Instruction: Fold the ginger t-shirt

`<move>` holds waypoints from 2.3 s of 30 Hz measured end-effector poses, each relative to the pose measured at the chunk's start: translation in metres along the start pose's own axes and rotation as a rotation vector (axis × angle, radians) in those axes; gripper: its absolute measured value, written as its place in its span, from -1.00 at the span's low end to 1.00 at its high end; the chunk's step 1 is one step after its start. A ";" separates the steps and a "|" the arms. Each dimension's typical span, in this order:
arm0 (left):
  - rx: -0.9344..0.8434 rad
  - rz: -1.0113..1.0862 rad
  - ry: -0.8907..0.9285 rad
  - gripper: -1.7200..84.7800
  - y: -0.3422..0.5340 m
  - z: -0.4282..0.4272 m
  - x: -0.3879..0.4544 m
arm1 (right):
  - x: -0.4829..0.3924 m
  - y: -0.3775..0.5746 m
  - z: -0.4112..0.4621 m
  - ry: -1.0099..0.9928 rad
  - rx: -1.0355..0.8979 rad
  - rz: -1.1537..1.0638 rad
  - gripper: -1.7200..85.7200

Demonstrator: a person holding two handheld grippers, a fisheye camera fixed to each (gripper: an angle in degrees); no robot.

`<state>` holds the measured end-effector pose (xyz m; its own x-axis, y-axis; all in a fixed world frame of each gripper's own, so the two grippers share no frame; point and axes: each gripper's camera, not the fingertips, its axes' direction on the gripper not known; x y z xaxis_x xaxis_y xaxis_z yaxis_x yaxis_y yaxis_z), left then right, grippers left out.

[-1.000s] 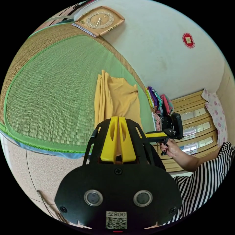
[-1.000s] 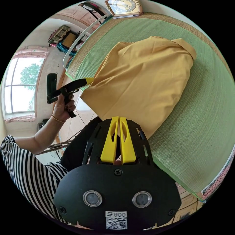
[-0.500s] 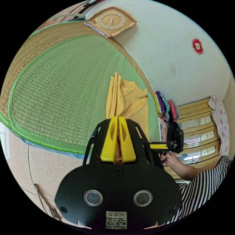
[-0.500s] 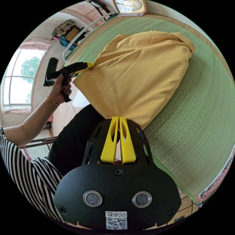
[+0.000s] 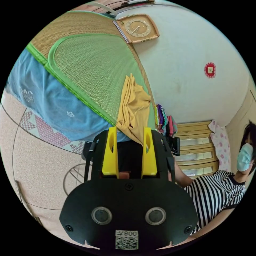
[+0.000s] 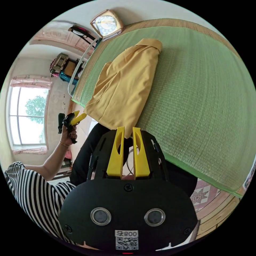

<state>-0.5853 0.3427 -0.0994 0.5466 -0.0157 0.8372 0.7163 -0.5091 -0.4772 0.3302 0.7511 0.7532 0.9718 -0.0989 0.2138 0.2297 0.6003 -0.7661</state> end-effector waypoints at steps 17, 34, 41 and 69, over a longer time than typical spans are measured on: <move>-0.134 -0.040 0.093 -0.89 -0.012 0.031 -0.009 | 0.041 0.002 -0.018 -0.182 -0.060 0.077 -0.91; -0.244 -0.056 0.113 -0.91 0.008 0.069 -0.005 | 0.069 0.017 -0.113 -0.070 -0.008 0.017 -0.96; -0.242 -0.052 0.101 -0.91 0.010 0.070 -0.005 | 0.089 0.032 -0.093 -0.029 -0.094 0.057 -0.96; -0.190 -0.031 0.217 -0.91 0.021 0.067 0.004 | 0.126 0.106 -0.102 -0.880 -0.006 0.293 -0.76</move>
<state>-0.5389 0.3899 -0.1235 0.4056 -0.1711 0.8979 0.6259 -0.6639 -0.4092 0.4823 0.7213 0.6366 0.6013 0.6960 0.3923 -0.0165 0.5017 -0.8649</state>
